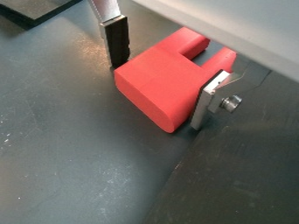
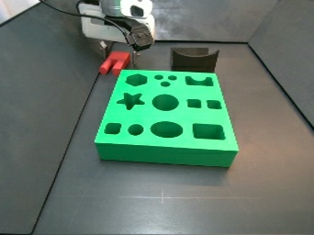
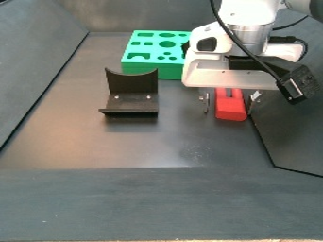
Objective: Pick up the square-circle object. Move up. Rotate the square-circle object. Place the square-circle object on the fixture. Regrasp the square-circle object. Move to above the board. Insert the square-circle object.
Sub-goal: Pick up the square-circle object, then move up.
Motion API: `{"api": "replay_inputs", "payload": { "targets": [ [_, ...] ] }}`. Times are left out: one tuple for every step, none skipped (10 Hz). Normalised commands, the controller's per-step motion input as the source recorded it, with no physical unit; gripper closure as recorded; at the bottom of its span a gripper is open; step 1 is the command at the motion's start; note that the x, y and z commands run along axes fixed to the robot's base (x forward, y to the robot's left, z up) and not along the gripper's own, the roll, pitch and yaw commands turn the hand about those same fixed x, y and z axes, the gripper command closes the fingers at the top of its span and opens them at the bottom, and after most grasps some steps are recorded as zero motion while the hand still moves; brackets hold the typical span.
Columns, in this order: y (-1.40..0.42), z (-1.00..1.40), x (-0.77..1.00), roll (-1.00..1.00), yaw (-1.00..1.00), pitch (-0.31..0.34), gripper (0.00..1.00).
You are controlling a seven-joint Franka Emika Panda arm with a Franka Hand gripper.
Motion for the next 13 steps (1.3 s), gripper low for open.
{"api": "replay_inputs", "payload": {
  "targets": [
    [0.00, 0.00, 0.00, -0.01, 0.00, 0.000, 0.00],
    [0.00, 0.00, 0.00, 0.00, 0.00, 0.000, 1.00],
    [0.00, 0.00, 0.00, 0.00, 0.00, 0.000, 1.00],
    [0.00, 0.00, 0.00, 0.00, 0.00, 0.000, 1.00],
    [0.00, 0.00, 0.00, 0.00, 0.00, 0.000, 1.00],
    [0.00, 0.00, 0.00, 0.00, 0.00, 0.000, 1.00],
    [0.00, 0.00, 0.00, 0.00, 0.00, 0.000, 1.00],
    [0.00, 0.00, 0.00, 0.00, 0.00, 0.000, 1.00],
    [0.00, 0.00, 0.00, 0.00, 0.00, 0.000, 1.00],
    [0.00, 0.00, 0.00, 0.00, 0.00, 0.000, 1.00],
    [0.00, 0.00, 0.00, 0.00, 0.00, 0.000, 1.00],
    [0.00, 0.00, 0.00, 0.00, 0.00, 0.000, 1.00],
    [0.00, 0.83, 0.00, 0.00, 0.00, 0.000, 1.00]
  ]
}}
